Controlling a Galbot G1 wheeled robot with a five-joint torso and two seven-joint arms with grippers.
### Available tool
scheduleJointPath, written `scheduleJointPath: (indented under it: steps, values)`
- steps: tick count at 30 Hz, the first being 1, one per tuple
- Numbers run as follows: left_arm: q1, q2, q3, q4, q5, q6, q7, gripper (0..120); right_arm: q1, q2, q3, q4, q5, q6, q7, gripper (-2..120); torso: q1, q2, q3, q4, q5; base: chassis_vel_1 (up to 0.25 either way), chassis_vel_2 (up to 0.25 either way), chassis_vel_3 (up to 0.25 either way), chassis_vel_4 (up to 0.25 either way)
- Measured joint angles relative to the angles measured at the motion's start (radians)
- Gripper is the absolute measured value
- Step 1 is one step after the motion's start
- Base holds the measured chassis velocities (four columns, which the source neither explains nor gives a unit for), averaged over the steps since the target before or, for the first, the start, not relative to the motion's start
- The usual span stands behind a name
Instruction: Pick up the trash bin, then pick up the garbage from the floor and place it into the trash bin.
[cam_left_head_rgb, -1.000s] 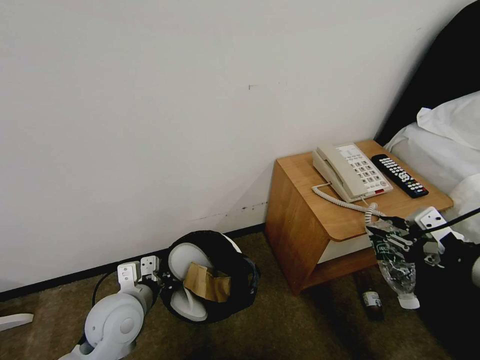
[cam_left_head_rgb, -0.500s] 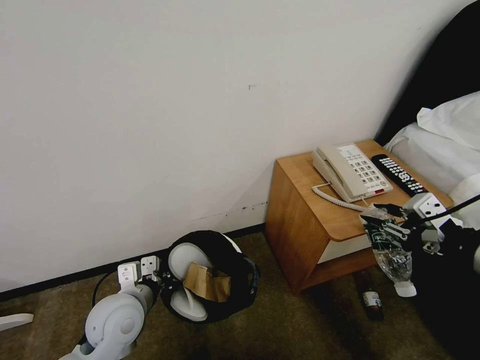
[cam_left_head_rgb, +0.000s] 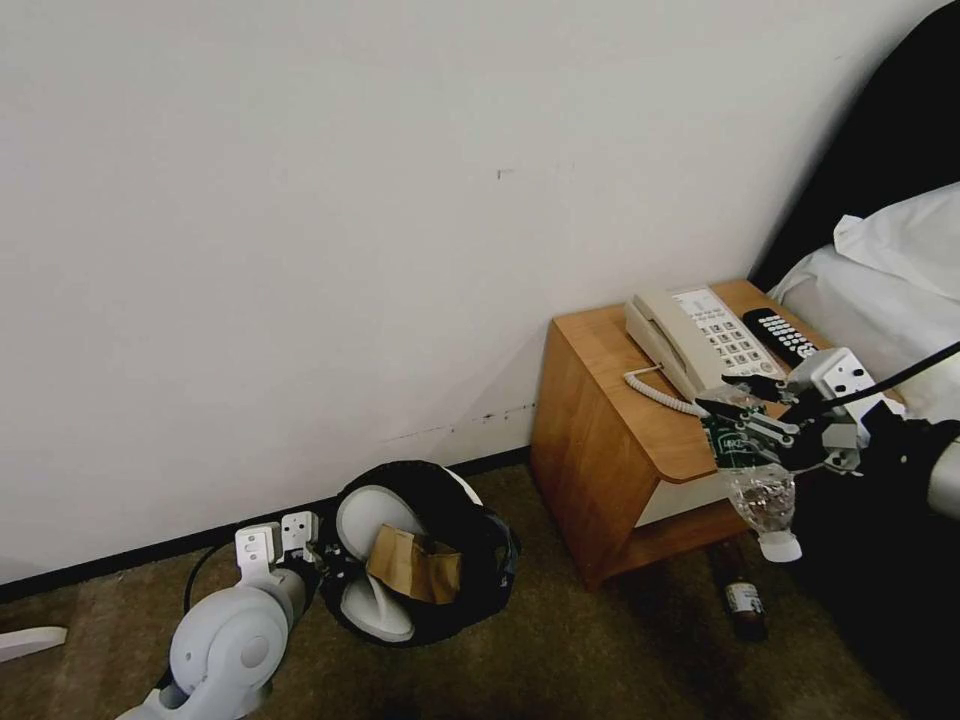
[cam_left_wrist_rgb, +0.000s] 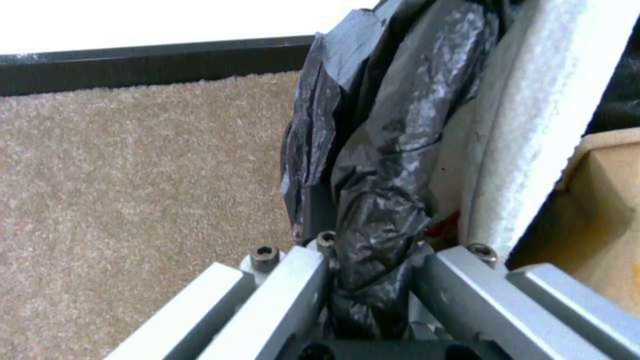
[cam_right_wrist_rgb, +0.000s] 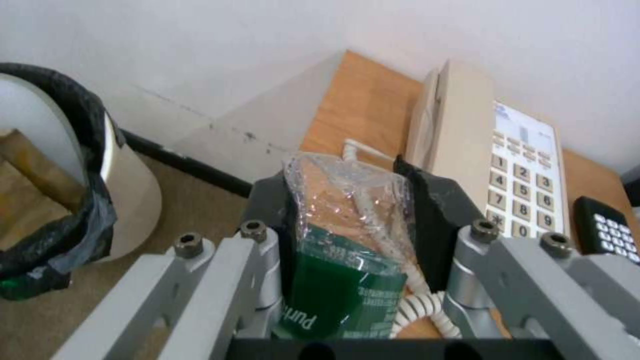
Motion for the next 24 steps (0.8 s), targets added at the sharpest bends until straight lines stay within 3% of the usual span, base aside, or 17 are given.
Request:
scheduleJointPath:
  steps: [8,14,24]
  values:
    - [-0.014,0.008,0.007,-0.001,0.002,0.001,0.009,0,0.099,-0.042,-0.092,0.000,0.020,0.008,0.028,33,0.000,0.000,0.000,-0.0001,-0.0002,0.000,0.000,0.000,0.000]
    - [-0.018,0.020,0.006,-0.010,0.003,0.005,0.010,0,0.276,-0.098,-0.249,0.000,0.074,-0.002,0.082,33,0.000,0.000,0.000,0.0001,0.0000,0.000,0.000,0.000,0.000]
    - [-0.016,0.027,0.003,-0.029,0.002,0.015,0.001,0,0.310,-0.172,-0.286,-0.004,0.091,0.009,0.079,33,0.000,0.000,0.000,0.0000,-0.0001,0.000,0.000,0.000,0.000]
